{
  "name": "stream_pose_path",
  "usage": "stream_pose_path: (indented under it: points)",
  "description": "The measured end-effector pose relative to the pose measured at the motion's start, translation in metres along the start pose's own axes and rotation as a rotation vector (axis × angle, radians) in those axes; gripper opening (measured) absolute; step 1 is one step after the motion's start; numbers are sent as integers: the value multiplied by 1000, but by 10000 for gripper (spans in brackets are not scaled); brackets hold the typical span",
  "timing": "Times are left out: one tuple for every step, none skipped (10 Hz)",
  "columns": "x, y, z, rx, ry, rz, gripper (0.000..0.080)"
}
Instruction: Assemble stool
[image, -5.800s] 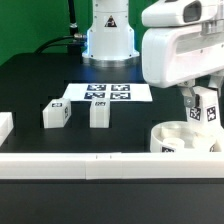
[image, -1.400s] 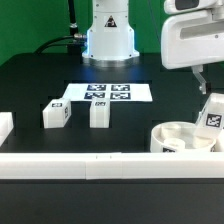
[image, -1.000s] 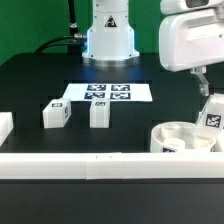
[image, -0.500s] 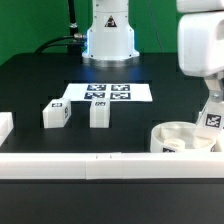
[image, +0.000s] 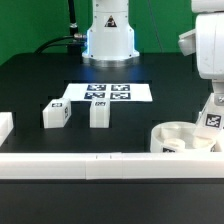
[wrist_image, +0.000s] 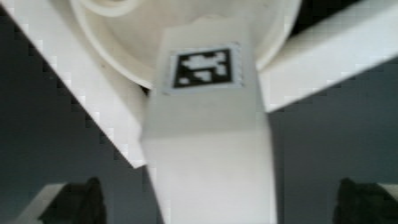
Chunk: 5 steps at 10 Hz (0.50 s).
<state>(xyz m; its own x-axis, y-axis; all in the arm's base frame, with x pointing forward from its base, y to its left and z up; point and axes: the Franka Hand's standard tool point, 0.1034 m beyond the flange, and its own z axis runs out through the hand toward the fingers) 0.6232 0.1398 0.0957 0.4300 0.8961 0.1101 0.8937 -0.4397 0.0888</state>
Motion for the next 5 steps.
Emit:
stream_pose_path:
  points:
    - [-4,2,1,-3,-8,-74,649]
    - [-6,3,2,-4,-12,-134,649]
    - [-9,4,4,-4,-16,-149,649]
    - [-11,4,7,0,-19,-140,649]
    - [-13,3,9,3,-21,-138,649]
